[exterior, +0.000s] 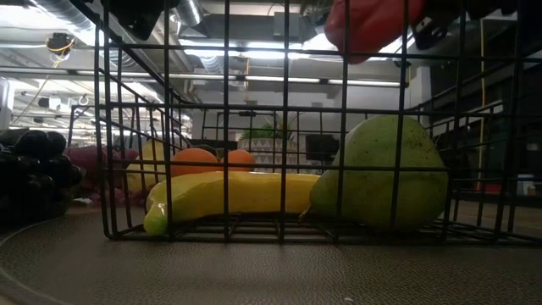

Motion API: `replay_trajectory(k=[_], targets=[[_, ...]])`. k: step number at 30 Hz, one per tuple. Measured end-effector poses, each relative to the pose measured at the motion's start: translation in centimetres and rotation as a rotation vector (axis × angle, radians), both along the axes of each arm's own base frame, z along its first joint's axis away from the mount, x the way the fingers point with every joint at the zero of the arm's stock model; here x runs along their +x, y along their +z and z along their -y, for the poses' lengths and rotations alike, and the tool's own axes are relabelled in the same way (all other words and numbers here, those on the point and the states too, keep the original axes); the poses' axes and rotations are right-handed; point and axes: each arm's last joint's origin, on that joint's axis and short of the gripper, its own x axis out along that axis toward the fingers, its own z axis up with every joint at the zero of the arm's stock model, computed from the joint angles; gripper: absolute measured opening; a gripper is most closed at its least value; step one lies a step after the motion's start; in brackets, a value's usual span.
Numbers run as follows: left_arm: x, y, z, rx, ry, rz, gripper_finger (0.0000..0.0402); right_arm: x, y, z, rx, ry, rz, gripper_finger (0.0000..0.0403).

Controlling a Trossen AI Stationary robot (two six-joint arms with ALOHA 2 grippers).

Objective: Build produce basket
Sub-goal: Put the red bell pepper into the black wire basket, then put the yellow pear into the black wire basket

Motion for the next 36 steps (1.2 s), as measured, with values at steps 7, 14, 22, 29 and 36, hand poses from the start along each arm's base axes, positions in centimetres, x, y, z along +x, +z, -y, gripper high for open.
replay_trajectory(k=[7, 14, 22, 29, 36], targets=[[0.0, 0.0, 0.0, 0.0, 0.0, 0.0, 0.0133, 0.5, 0.0, -0.2, 0.016, -0.002, 0.03, 0.0044], [0.0, 0.0, 0.0, -0.001, 0.0, 0.0, 0.0133, 1.0, -0.4, -0.6, 0.027, -0.003, 0.043, 0.0053], [0.0, 0.0, 0.0, 0.0, 0.0, 0.0, 0.0133, 1.7, -0.6, -0.9, 0.064, -0.01, 0.079, 0.0083], [0.0, 0.0, 0.0, -0.001, 0.0, 0.0, 0.0133, 1.7, -0.2, -0.5, 0.068, -0.144, 0.123, 0.0132], [0.0, 0.0, 0.0, -0.001, 0.0, 0.0, 0.0134, 1.7, -0.2, -0.4, 0.069, -0.176, 0.124, 0.0138]])
